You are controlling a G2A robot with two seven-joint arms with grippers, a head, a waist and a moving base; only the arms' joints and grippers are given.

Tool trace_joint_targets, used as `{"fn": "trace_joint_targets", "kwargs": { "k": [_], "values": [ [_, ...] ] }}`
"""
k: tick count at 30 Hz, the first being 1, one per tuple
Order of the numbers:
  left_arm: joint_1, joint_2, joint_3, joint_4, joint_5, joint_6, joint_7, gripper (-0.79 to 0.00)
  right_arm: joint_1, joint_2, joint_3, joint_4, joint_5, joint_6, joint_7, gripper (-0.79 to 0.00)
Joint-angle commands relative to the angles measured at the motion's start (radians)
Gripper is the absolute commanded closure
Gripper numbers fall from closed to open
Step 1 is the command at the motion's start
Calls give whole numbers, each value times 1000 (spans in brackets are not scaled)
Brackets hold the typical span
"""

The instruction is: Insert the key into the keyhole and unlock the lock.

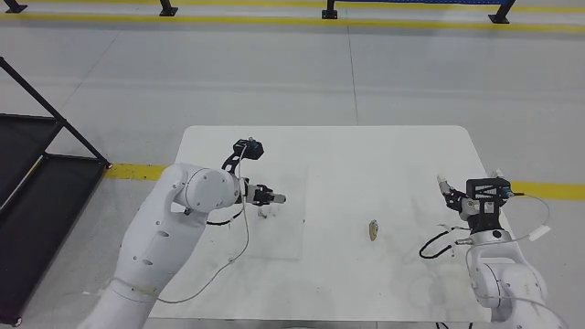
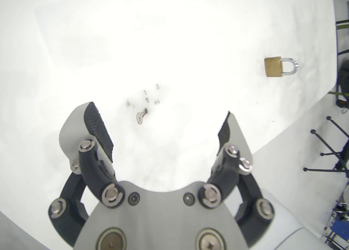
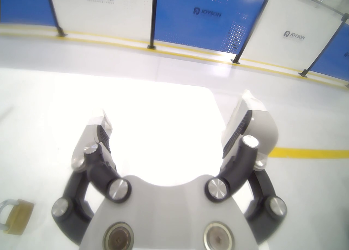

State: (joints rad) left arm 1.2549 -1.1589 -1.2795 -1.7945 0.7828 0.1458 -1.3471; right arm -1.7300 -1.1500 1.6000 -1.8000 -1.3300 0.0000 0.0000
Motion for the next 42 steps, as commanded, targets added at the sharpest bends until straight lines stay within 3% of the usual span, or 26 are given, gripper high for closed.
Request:
{"fn": "trace_joint_targets", "kwargs": {
  "k": [1,8,16,21,23,24,33,37,42],
  "values": [
    [9,1,9,23,8,-3,11,-785,0,0,0,0,0,0,0,-785],
    [33,6,19,55,7,3,18,-785,0,0,0,0,0,0,0,-785],
    [102,12,40,-2,98,64,60,-782,0,0,0,0,0,0,0,-785],
    [106,14,50,0,100,63,54,-505,0,0,0,0,0,0,0,-785],
    [102,14,52,7,94,65,50,-440,0,0,0,0,0,0,0,-785],
    [100,14,52,11,93,64,52,-363,0,0,0,0,0,0,0,-785],
    [79,15,56,48,64,51,47,-320,0,0,0,0,0,0,0,-785],
    [68,16,61,65,58,48,45,-240,0,0,0,0,0,0,0,-785],
    [58,17,62,85,55,41,53,-231,0,0,0,0,0,0,0,-785]
  ]
}}
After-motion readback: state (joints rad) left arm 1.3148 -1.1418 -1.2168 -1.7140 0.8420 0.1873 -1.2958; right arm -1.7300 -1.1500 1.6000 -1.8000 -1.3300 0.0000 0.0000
